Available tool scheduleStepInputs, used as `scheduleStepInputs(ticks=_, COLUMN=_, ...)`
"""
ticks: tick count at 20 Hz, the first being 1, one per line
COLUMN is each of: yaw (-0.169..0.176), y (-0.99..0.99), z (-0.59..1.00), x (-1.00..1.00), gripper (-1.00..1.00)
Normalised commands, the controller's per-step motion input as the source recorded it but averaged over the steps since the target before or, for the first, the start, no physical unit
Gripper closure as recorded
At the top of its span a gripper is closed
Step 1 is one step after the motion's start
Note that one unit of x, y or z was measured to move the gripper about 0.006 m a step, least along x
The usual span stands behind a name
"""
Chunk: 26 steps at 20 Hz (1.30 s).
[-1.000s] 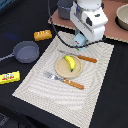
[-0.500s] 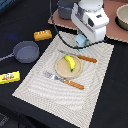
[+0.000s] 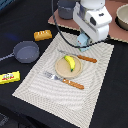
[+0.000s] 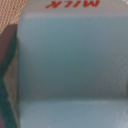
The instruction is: Interact with the objects in diverse but meaningful ways.
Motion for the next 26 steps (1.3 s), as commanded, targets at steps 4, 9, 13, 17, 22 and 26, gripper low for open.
scheduleStepInputs(ticks=4, yaw=-0.01, y=-0.65, z=0.84, x=0.08, gripper=1.0)
scheduleStepInputs(ticks=9, yaw=0.0, y=-0.93, z=0.6, x=0.06, gripper=1.0)
scheduleStepInputs(ticks=13, yaw=0.0, y=-1.0, z=0.4, x=0.02, gripper=1.0)
scheduleStepInputs(ticks=17, yaw=0.0, y=-1.0, z=0.15, x=0.0, gripper=1.0)
scheduleStepInputs(ticks=22, yaw=0.0, y=-1.0, z=0.01, x=-0.02, gripper=1.0)
scheduleStepInputs(ticks=26, yaw=0.0, y=-1.0, z=-0.01, x=-0.05, gripper=1.0)
